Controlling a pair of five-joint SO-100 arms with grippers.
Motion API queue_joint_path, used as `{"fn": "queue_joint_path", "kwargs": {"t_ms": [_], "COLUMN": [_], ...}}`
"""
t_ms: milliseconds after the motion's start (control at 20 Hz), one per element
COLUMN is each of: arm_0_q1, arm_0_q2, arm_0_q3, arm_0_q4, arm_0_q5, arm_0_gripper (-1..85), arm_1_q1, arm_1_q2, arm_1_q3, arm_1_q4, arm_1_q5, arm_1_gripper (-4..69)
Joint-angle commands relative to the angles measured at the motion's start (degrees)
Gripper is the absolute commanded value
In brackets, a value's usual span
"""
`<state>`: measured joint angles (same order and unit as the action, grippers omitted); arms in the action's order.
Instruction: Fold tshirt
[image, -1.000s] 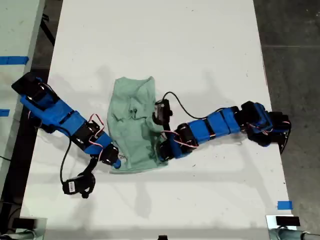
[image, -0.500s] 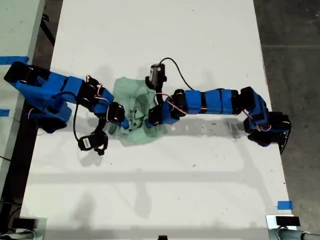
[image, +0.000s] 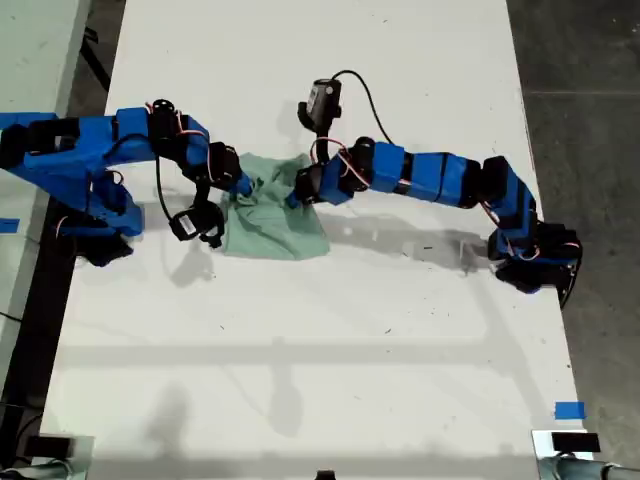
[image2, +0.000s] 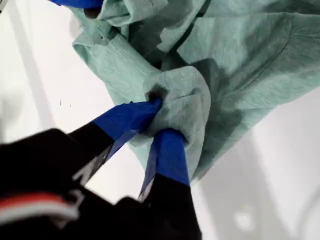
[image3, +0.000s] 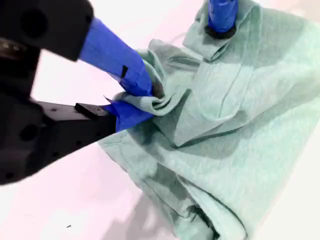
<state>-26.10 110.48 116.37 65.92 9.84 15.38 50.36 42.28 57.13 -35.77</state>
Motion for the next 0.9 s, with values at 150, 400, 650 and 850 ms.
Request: {"fn": "queue_joint_path", "kwargs": {"t_ms": [150, 400, 650, 850], "arm_0_q1": [-5.27, -26.19, -31.03, -23.82], "arm_0_q2": [10.37, 30.67, 42.01, 46.85], "arm_0_q3": [3.87, 14.15, 23.91, 32.96], "arm_0_q4": [-1.76, -1.49, -2.72, -8.09], "arm_0_q5": [-2.2, 5.45, 8.88, 6.15], "arm_0_gripper": [31.2, 39.3, 35.5, 28.3], "arm_1_q1": [3.78, 11.51, 13.97, 11.51], "arm_1_q2": [6.77, 17.31, 32.43, 45.18], "arm_1_q3": [-3.87, -0.09, 18.28, 39.02], "arm_1_q4": [-1.85, 7.12, 8.96, 8.96], "arm_1_q5": [-3.16, -3.52, -4.04, -1.05], "arm_1_gripper": [40.1, 31.9, 27.9, 26.4]}}
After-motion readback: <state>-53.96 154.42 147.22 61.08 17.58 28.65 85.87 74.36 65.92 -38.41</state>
